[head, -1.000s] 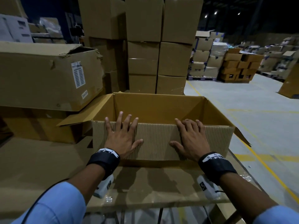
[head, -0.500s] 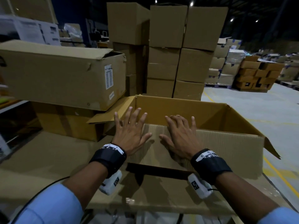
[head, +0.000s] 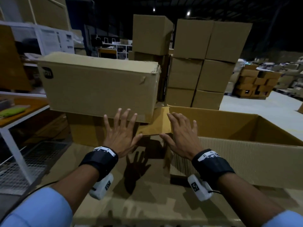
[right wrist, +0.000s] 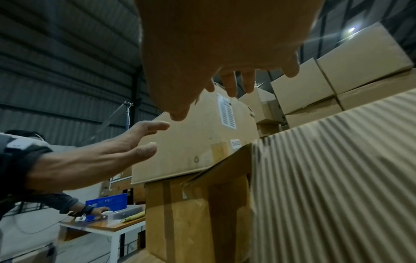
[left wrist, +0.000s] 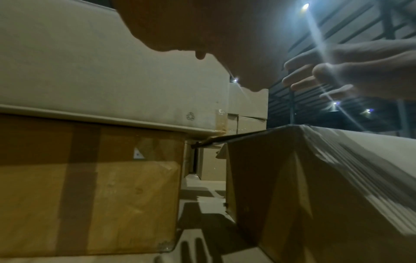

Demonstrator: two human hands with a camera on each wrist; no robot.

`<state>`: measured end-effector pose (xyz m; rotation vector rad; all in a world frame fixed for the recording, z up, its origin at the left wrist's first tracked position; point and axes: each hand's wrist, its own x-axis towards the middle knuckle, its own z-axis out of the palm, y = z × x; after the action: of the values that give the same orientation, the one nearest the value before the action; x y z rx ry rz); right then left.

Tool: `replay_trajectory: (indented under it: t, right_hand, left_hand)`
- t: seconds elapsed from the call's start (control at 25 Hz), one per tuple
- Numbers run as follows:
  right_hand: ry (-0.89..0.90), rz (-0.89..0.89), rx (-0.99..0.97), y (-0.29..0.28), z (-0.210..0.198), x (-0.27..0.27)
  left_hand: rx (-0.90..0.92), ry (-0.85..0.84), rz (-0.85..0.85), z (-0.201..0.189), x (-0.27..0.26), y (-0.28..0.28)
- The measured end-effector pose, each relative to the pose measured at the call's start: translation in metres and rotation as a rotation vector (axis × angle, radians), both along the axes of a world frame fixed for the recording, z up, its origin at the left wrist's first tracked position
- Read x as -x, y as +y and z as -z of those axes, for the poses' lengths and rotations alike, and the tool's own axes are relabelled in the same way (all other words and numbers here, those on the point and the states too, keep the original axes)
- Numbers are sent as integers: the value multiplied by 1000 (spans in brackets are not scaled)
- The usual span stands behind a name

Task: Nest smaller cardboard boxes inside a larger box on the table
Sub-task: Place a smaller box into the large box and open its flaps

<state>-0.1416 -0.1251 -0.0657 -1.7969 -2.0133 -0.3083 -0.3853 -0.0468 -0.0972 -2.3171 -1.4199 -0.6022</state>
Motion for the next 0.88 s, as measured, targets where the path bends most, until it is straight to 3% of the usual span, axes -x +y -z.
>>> replay_trajectory:
  t: [0.56,0.88]
  right_hand:
    - [-34,-19,-163,78,-49,89]
    - [-110,175,-260,134,-93,150]
  left_hand:
    - [-65,-97,-32,-45,65,72]
    - [-159,-126,3,-81,148,149]
